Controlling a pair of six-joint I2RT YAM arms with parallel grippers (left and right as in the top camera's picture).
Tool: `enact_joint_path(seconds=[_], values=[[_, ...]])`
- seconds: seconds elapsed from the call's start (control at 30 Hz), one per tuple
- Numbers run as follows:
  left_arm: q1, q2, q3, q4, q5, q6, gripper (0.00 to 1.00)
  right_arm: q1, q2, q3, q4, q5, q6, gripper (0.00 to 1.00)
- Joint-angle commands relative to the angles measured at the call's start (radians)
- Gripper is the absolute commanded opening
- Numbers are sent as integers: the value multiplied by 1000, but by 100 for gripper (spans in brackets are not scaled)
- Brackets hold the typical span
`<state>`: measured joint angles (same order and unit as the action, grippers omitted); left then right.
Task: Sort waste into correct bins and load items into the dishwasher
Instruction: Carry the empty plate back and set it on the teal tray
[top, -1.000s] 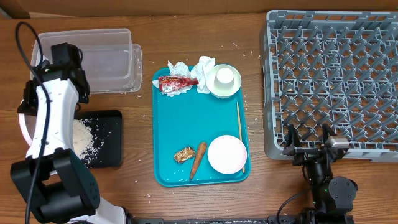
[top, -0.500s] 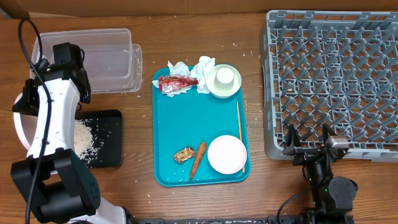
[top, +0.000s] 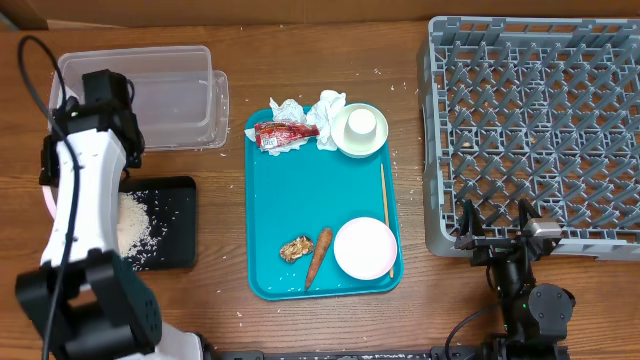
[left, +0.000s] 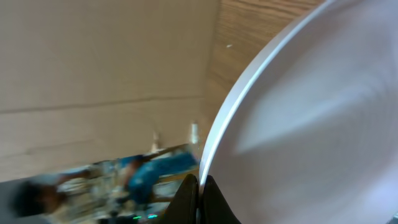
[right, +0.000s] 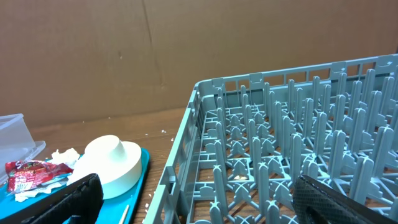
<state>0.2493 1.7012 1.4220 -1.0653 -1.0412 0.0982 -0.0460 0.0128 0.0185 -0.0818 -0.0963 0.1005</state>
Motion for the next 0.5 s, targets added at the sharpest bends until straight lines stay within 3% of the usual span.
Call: enact_joint_path(seconds=[0.0, 0.23, 0.47], values=[[85, -146, 6, -8, 211, -51, 4, -4, -10, -10, 5, 10, 4, 100], [285, -306, 43, 10, 599, -15, 4, -4, -10, -10, 5, 10, 3, 100], [313, -329, 49, 37, 743, 5, 4, -4, -10, -10, 5, 10, 3, 100]])
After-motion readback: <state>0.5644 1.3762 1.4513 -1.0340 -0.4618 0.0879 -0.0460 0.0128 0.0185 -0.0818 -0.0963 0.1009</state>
